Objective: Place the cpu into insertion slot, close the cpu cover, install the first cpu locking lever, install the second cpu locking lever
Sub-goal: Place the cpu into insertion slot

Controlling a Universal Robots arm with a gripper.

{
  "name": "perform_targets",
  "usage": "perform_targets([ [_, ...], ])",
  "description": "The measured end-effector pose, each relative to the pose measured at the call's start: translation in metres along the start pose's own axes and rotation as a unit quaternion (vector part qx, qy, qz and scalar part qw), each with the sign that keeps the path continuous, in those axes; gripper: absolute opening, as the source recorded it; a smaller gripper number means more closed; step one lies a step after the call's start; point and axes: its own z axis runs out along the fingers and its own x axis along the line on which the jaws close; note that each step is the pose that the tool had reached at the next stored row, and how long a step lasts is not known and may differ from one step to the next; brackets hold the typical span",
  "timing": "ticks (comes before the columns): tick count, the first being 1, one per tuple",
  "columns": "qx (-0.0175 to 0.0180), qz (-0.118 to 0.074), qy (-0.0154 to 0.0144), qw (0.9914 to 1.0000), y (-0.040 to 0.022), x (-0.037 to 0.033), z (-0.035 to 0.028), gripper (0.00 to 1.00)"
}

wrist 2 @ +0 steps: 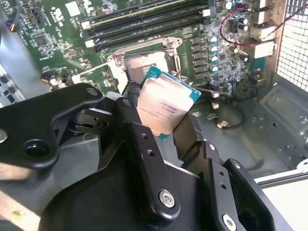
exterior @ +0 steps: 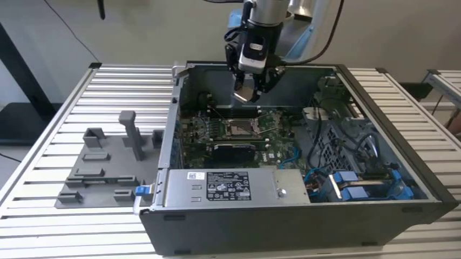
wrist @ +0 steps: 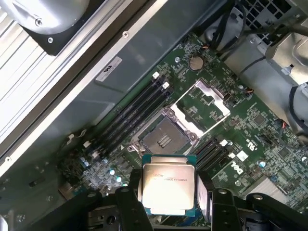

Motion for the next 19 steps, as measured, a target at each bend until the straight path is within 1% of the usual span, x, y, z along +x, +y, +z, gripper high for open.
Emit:
perform_targets([
  [3, -0.0008, 0.020, 0.0006, 0.99981, 0.0000, -0.0002, 0.0019, 0.55],
  [5, -0.0013, 0.034, 0.0009, 0.99944, -0.0001, -0.0004, 0.0033, 0.55],
  [7, -0.0029, 0.051, 0.0006, 0.99868, -0.0001, -0.0006, 0.0056, 0.55],
  [9, -0.0045, 0.068, 0.0002, 0.99770, -0.0002, -0.0008, 0.0082, 0.55],
  [11, -0.0062, 0.085, -0.0002, 0.99639, -0.0002, -0.0011, 0.0107, 0.55],
  [14, -0.0086, 0.109, -0.0009, 0.99397, -0.0004, -0.0014, 0.0141, 0.55],
  [16, -0.0101, 0.125, -0.0013, 0.99210, -0.0004, -0.0016, 0.0163, 0.55],
  [19, -0.0125, 0.149, -0.0019, 0.98869, -0.0005, -0.0019, 0.0190, 0.55],
])
